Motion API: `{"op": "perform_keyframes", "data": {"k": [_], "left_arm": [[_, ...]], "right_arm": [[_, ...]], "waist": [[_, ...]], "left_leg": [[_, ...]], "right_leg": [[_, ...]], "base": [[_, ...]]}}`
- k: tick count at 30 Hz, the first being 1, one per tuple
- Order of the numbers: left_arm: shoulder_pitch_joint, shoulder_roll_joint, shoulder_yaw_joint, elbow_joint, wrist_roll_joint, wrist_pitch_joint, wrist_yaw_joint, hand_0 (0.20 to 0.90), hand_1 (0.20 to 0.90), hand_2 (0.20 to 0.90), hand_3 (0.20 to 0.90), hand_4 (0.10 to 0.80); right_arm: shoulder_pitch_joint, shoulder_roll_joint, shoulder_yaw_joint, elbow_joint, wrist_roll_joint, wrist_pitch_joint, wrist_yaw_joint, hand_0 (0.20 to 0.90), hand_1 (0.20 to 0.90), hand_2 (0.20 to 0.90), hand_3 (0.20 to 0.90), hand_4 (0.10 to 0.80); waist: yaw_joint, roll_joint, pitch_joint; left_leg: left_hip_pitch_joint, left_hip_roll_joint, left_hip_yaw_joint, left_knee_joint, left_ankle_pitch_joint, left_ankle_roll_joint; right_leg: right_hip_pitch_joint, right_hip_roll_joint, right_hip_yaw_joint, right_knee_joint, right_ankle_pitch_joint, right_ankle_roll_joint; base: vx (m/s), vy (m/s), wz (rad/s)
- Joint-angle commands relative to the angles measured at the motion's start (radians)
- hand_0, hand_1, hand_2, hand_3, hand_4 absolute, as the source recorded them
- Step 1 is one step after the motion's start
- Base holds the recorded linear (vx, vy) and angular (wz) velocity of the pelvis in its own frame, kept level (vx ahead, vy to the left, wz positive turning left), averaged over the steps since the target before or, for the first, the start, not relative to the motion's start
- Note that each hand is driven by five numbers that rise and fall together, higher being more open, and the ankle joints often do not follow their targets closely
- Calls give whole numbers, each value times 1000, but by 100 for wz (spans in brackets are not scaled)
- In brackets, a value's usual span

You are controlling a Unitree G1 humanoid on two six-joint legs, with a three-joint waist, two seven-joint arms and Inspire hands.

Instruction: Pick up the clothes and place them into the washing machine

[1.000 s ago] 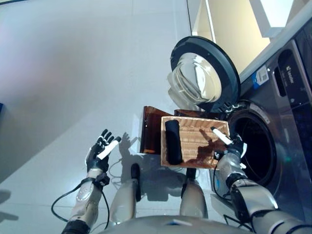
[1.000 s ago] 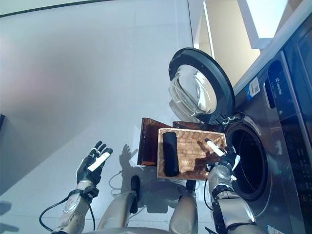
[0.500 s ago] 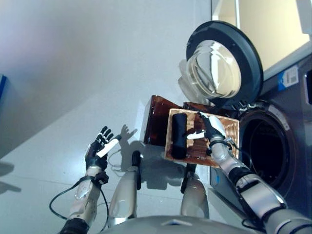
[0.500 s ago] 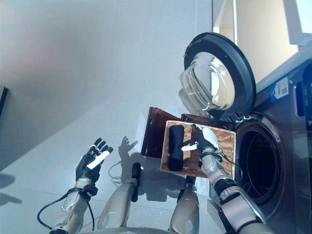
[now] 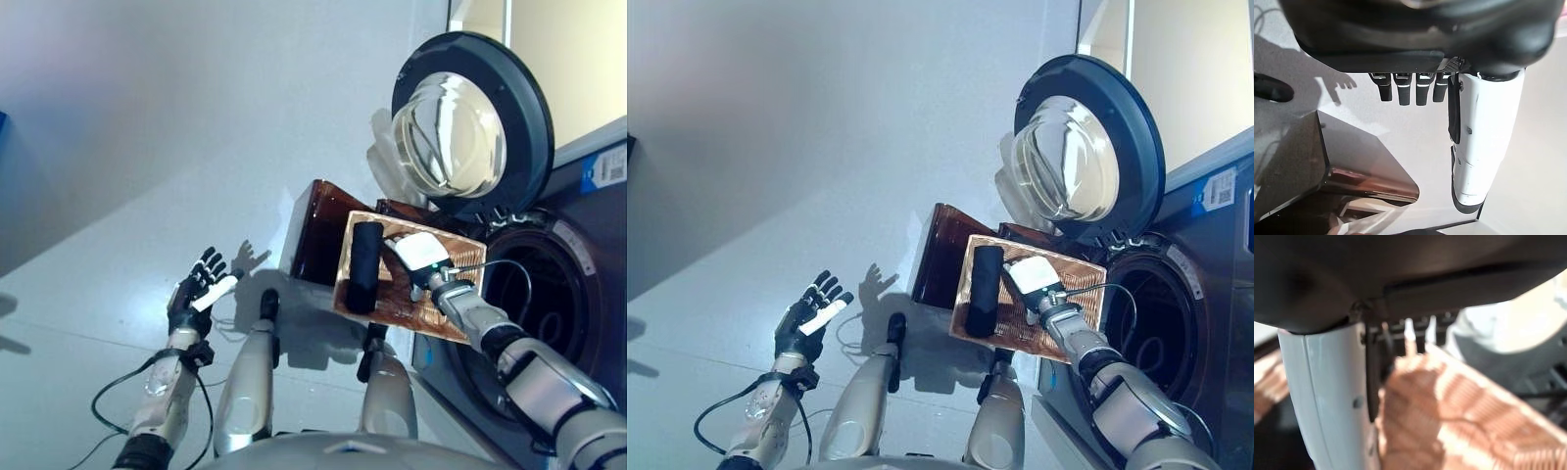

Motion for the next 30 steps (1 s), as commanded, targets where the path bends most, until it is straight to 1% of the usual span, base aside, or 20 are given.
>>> {"op": "perform_keyframes", "data": {"k": [1,4,10,22,30], "left_arm": [[27,78,3,-140,6,-95,-11,900,900,900,900,800],[28,85,-4,-157,-5,-97,-12,900,900,900,900,800],[37,96,0,-171,-10,-102,-6,900,900,900,900,800],[60,106,-1,-171,-13,-100,-6,900,900,900,900,800],[68,121,3,-179,-13,-99,-5,900,900,900,900,800]], "right_arm": [[-41,-57,32,-7,-53,54,-72,900,900,900,900,800],[-56,-56,51,-3,-65,66,-89,900,900,900,900,800],[-68,-55,46,-20,-59,77,-126,900,900,900,900,800],[-81,-54,77,-97,-80,66,-151,900,900,900,900,800],[-81,-44,92,-95,-73,63,-160,900,900,900,900,800]], "waist": [[14,-20,-55],[21,-19,-45],[32,-12,-32],[40,-7,-35],[50,-10,-41]], "left_leg": [[-78,44,-38,49,24,-83],[-100,43,-41,83,12,-83],[-145,43,-50,149,-17,-83],[-225,43,-69,278,-67,-76],[-254,38,-78,292,-68,-74]], "right_leg": [[-46,-38,32,69,37,19],[-68,-39,38,104,22,17],[-113,-37,49,186,-21,10],[-212,-36,65,343,-87,-2],[-226,-41,54,359,-93,-1]], "base": [[0,0,0],[-24,5,3],[-4,1,1],[-6,3,1],[1,-6,3]]}}
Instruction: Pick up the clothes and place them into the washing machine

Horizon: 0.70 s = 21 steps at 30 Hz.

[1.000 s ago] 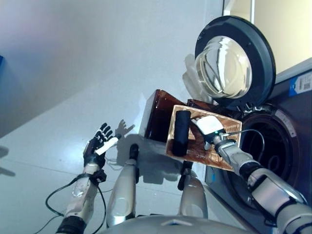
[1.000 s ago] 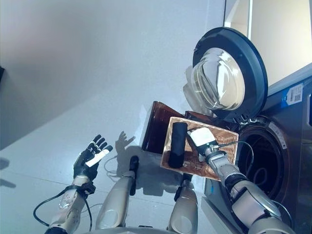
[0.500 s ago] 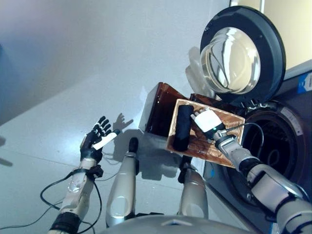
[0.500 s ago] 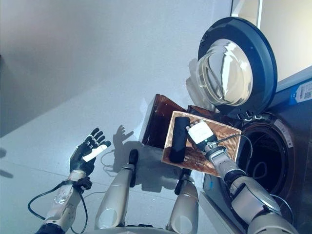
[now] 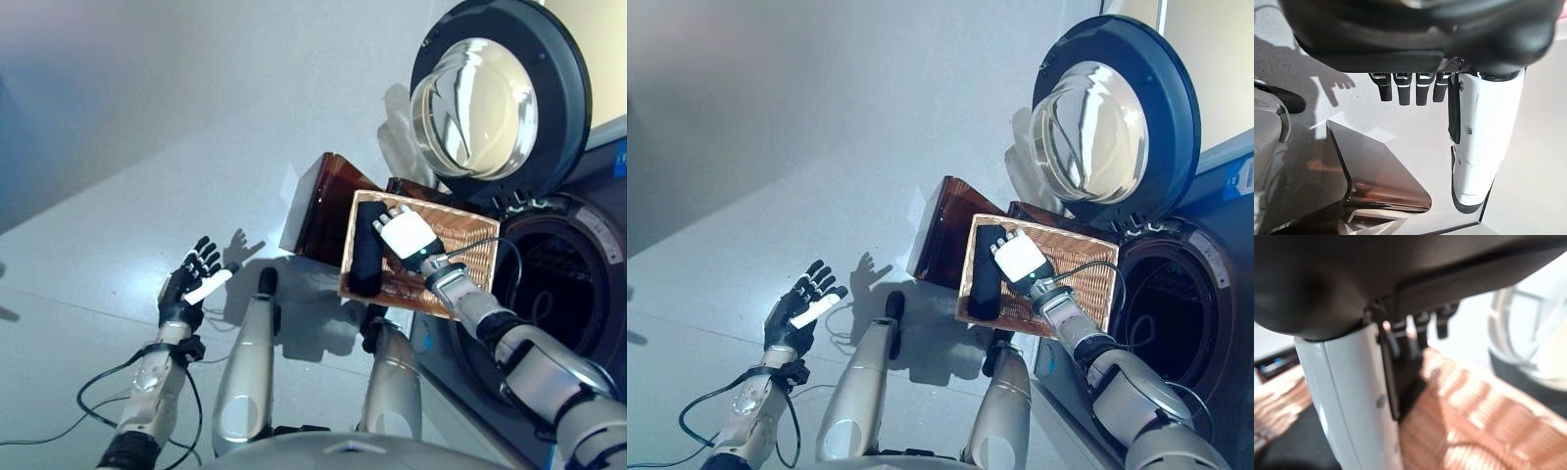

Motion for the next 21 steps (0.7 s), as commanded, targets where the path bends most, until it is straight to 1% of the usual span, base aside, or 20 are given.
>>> {"op": "perform_keyframes", "data": {"k": [1,5,10,15,21], "left_arm": [[66,85,11,-134,-11,-83,-6,900,900,900,900,800],[70,93,16,-135,-7,-89,-2,900,900,900,900,800],[68,95,21,-124,-3,-89,1,900,900,900,900,800],[65,97,28,-124,4,-90,-1,900,900,900,900,800],[71,103,28,-129,14,-90,-5,900,900,900,900,800]], "right_arm": [[-14,-30,5,-32,-4,7,-69,900,900,900,900,800],[-10,-13,-17,-12,25,14,-82,900,900,900,900,800],[1,-4,-49,-7,55,24,-102,900,900,900,900,800],[14,-36,-82,-31,76,22,-117,900,900,900,900,800],[41,-106,-112,-141,80,5,-126,900,900,900,900,800]], "waist": [[24,-10,-80],[34,-18,-73],[37,-33,-72],[27,-47,-76],[17,-55,-72]], "left_leg": [[-37,37,-34,-4,27,-72],[-33,34,-38,-27,40,-72],[-5,38,-36,-75,55,-72],[12,41,-31,-89,57,-73],[31,50,-23,-90,56,-73]], "right_leg": [[-13,-15,25,40,28,13],[-4,-15,14,22,41,16],[17,-12,7,-14,59,19],[25,-11,12,-26,65,19],[27,-7,21,-29,67,18]], "base": [[12,-23,7],[16,-25,7],[11,-6,1],[-2,0,-1],[-18,-1,-9]]}}
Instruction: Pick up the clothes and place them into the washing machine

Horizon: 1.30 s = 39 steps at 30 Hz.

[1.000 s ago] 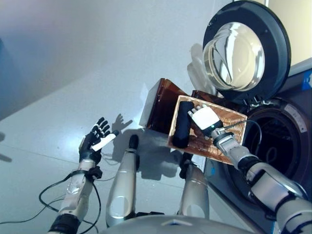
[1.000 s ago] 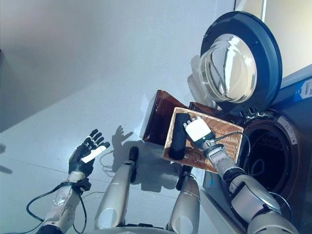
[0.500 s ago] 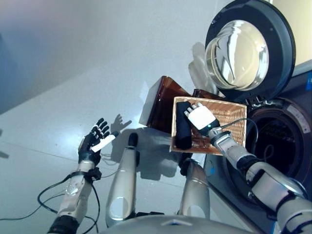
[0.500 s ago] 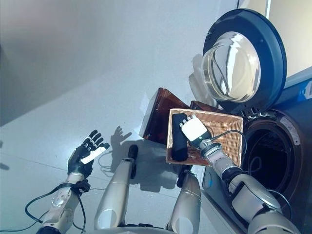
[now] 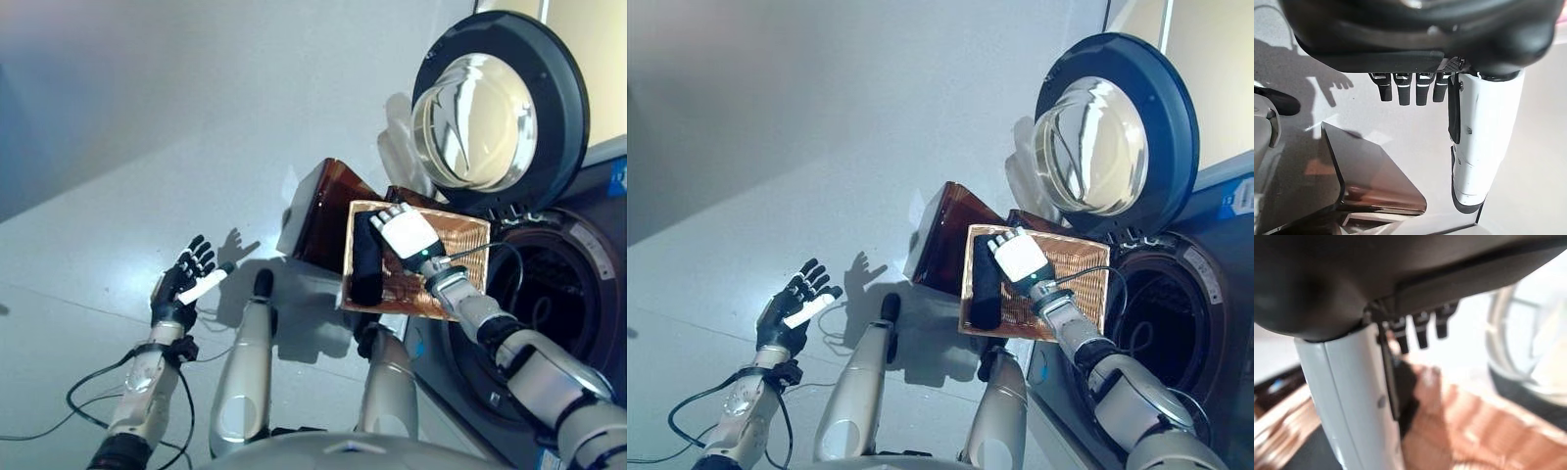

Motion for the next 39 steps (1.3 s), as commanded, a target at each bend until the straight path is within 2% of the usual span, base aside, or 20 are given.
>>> {"op": "perform_keyframes", "data": {"k": [1,6,17,24,39], "left_arm": [[58,69,23,-111,13,-88,-11,900,900,900,900,800],[58,80,15,-108,12,-82,-17,900,900,900,900,800],[61,87,10,-98,12,-79,-12,900,900,900,900,800],[56,95,26,-95,18,-81,-5,900,900,900,900,800],[69,111,46,-121,14,-78,3,900,900,900,900,800]], "right_arm": [[2,-91,-38,-88,21,-1,-74,900,900,900,900,800],[-6,-132,29,-168,-23,-34,-51,900,900,900,900,800],[-22,-105,100,-161,-47,-61,-32,900,900,900,900,800],[-37,-88,166,-162,-81,-76,-11,900,900,900,900,800],[-63,-81,197,-142,-95,-76,4,900,900,900,900,800]], "waist": [[-2,-16,-49],[-6,-12,-45],[6,-3,-43],[25,-2,-38],[46,8,-34]], "left_leg": [[8,48,-29,-57,47,-67],[4,51,-30,-51,48,-69],[-29,45,-47,-53,64,-73],[-65,38,-71,-26,64,-75],[-126,32,-98,32,55,-77]], "right_leg": [[21,-14,23,-11,68,18],[15,-13,25,0,59,15],[-6,-14,14,23,51,13],[-33,-15,4,83,18,5],[-90,-20,-6,179,-27,-2]], "base": [[-25,-7,-12],[-21,-13,-4],[-16,-13,2],[-17,-32,14],[-4,-12,7]]}}
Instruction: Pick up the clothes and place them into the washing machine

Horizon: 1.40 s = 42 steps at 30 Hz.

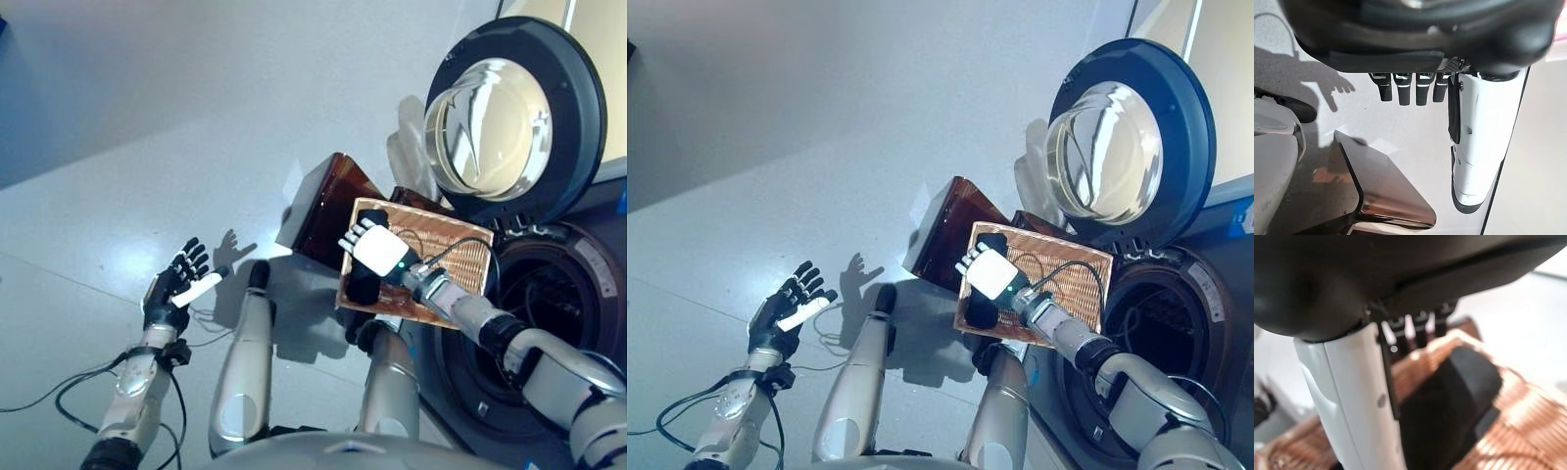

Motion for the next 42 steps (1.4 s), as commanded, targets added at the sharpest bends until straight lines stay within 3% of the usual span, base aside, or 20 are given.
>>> {"op": "perform_keyframes", "data": {"k": [1,8,17,19,20,22,23,27,29,30,31,32,42], "left_arm": [[46,72,41,-112,8,-77,0,900,900,900,900,800],[72,81,59,-145,6,-81,0,900,900,900,900,800],[95,71,77,-173,-3,-91,16,900,900,900,900,800],[94,68,75,-170,-2,-92,17,900,900,900,900,800],[92,66,73,-169,-3,-91,18,900,900,900,900,800],[90,63,71,-171,-3,-93,20,900,900,900,900,800],[90,63,70,-168,-3,-92,19,900,900,900,900,800],[94,64,70,-174,-6,-95,19,900,900,900,900,800],[91,67,70,-167,-5,-96,18,900,900,900,900,800],[91,67,68,-166,-5,-96,18,900,900,900,900,800],[89,68,68,-170,-6,-98,19,900,900,900,900,800],[88,67,67,-162,-5,-97,20,900,900,900,900,800],[99,75,79,-173,-5,-99,18,900,900,900,900,800]], "right_arm": [[-36,-34,-15,-12,3,11,-28,900,900,900,900,800],[-42,-65,-36,31,10,27,-31,900,900,900,900,800],[-49,-50,-151,54,81,76,-93,900,900,900,900,800],[-53,-45,-150,60,80,81,-96,900,900,900,900,800],[-54,-42,-150,66,78,82,-96,900,900,900,900,800],[-52,-47,-154,70,76,84,-97,900,900,900,900,800],[-51,-52,-152,68,75,83,-96,900,900,900,900,800],[-42,-67,-143,62,70,77,-90,900,900,900,900,800],[-39,-67,-134,72,66,74,-86,900,900,900,900,800],[-37,-66,-131,77,63,73,-85,900,900,900,900,800],[-35,-64,-129,84,63,73,-84,384,384,384,384,431],[-29,-60,-132,96,63,74,-81,200,200,200,200,300],[-19,-40,-161,110,88,79,-89,200,200,200,200,300]], "waist": [[10,15,-44],[9,26,-46],[7,46,-42],[8,49,-41],[6,50,-47],[5,56,-42],[2,54,-48],[-1,55,-52],[-1,54,-53],[-3,52,-60],[-3,53,-58],[-7,53,-64],[-9,55,-72]], "left_leg": [[-63,22,-28,8,44,-38],[-101,25,-29,49,32,-36],[-160,29,-21,104,18,-30],[-171,28,-20,122,10,-29],[-169,30,-19,142,-27,-30],[-193,26,-19,149,0,-27],[-188,29,-19,165,-36,-28],[-200,28,-16,173,-41,-27],[-217,24,-17,169,-10,-25],[-214,27,-17,189,-49,-27],[-227,24,-17,176,-12,-25],[-223,27,-17,195,-51,-28],[-232,31,-18,195,-46,-30]], "right_leg": [[-22,-12,42,17,68,38],[-73,-13,54,64,48,33],[-146,-13,78,114,37,31],[-157,-16,80,130,29,31],[-155,-16,86,150,-6,38],[-184,-23,87,161,19,29],[-180,-24,92,178,-14,37],[-198,-26,98,195,-20,37],[-217,-29,98,190,6,27],[-215,-28,103,214,-32,34],[-226,-29,100,199,3,25],[-224,-28,106,222,-35,32],[-238,-27,110,231,-36,27]], "base": [[0,0,0],[-2,2,-1],[-8,4,-3],[46,-8,-5],[-6,7,-6],[-6,6,-2],[99,-16,2],[3,4,3],[-49,0,4],[-6,-13,5],[89,-29,5],[-9,-6,4],[5,-5,-1]]}}
